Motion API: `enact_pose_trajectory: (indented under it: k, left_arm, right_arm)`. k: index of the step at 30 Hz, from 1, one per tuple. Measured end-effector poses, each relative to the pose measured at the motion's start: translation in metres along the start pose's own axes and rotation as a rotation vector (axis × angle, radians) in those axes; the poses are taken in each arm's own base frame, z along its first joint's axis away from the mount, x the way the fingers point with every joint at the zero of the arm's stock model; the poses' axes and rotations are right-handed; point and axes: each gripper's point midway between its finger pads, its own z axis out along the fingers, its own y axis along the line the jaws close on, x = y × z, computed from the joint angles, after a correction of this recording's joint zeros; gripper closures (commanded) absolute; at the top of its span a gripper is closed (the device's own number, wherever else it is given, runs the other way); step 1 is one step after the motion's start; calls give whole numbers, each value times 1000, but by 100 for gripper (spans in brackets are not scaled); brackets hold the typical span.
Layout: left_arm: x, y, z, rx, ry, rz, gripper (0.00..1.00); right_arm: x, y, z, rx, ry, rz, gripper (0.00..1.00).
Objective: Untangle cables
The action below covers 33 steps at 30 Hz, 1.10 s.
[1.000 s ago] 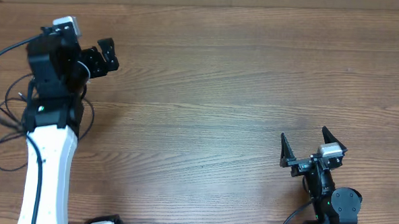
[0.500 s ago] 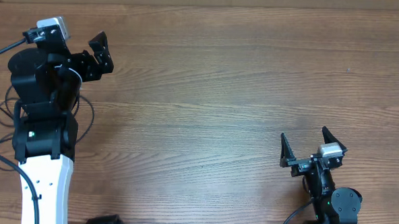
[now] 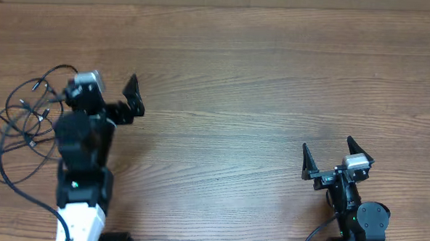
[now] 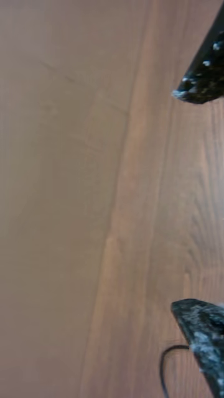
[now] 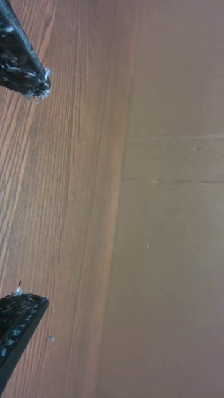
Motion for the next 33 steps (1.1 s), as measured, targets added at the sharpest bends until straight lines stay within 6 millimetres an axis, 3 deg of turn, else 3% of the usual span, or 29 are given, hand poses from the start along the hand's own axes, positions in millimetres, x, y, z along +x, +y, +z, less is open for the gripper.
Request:
enact_pose_trajectory:
  k: [4,12,18,25,33]
  left_arm:
    - [11,2,-19,12,-124,9,1]
    - [52,17,-43,-33,-179,-53,1]
    - [77,25,-53,-51,-176,-85,0]
    - [93,29,-61,-67,-133,-98,0]
    - [124,31,-72,-86,-20,-91,0]
  right_arm:
    - [0,0,0,0,0,0,0]
    - [0,0,0,0,0,-2,0]
    - [0,0,0,0,0,-2,0]
    - [0,0,0,0,0,-2,0]
    - [0,0,0,-1,0,-3,0]
